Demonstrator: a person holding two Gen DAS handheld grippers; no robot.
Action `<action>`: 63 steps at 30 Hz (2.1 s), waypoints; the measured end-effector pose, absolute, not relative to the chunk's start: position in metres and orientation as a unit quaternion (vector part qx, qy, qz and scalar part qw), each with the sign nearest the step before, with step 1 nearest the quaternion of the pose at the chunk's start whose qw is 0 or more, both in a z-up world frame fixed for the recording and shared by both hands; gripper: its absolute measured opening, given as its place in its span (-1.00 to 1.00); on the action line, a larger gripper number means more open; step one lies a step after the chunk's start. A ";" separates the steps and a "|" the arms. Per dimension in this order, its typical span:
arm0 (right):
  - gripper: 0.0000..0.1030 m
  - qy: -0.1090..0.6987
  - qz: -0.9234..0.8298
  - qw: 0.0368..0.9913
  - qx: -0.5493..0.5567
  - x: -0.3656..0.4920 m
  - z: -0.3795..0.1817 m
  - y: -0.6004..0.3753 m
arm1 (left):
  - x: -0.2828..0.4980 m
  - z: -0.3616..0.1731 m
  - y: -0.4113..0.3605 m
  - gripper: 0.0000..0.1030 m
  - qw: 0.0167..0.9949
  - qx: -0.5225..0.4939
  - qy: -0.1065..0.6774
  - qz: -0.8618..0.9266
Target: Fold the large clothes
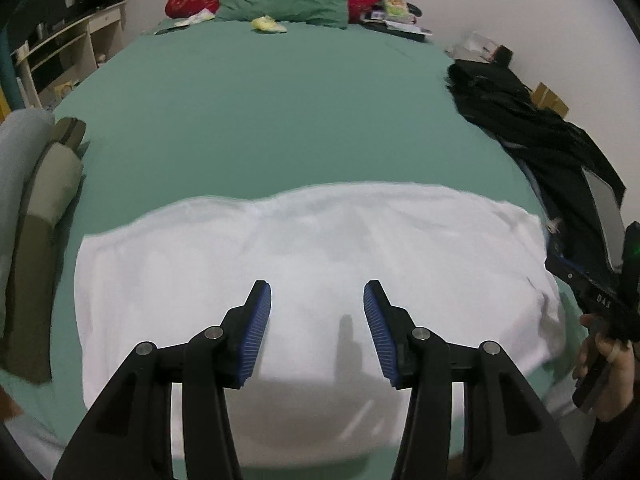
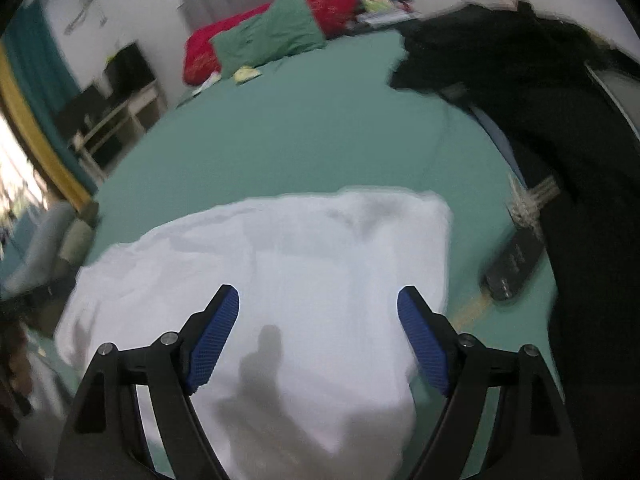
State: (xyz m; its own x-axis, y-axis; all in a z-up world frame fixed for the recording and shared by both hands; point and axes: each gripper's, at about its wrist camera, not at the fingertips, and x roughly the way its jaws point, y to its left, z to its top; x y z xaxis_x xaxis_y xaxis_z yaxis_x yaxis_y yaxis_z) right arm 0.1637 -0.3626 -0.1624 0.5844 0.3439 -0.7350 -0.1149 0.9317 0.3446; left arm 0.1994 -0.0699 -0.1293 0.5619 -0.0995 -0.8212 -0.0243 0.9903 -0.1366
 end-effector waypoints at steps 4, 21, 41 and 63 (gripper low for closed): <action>0.58 0.453 0.131 0.862 0.188 0.140 -0.178 -0.386 | 0.178 -0.143 -0.078 -0.01 0.874 -0.079 0.479 -0.026; 0.46 0.475 0.271 0.787 0.285 0.165 -0.207 -0.315 | 0.177 -0.194 -0.098 -0.01 0.862 -0.061 0.502 -0.015; -0.37 0.412 0.312 0.844 0.142 0.153 -0.113 -0.202 | 0.151 -0.152 -0.039 0.00 0.874 -0.099 0.474 -0.046; 0.32 0.526 0.389 0.756 -0.026 0.136 -0.148 0.043 | 0.070 -0.176 0.171 0.00 0.871 -0.196 0.446 0.057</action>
State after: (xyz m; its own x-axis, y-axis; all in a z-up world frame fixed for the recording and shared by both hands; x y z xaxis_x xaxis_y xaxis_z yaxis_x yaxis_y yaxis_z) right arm 0.1365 0.0433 -0.1477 0.1440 0.5608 -0.8154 -0.6162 0.6955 0.3695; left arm 0.0700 0.1708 -0.1759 0.5954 -0.0757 -0.7999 -0.2740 0.9167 -0.2907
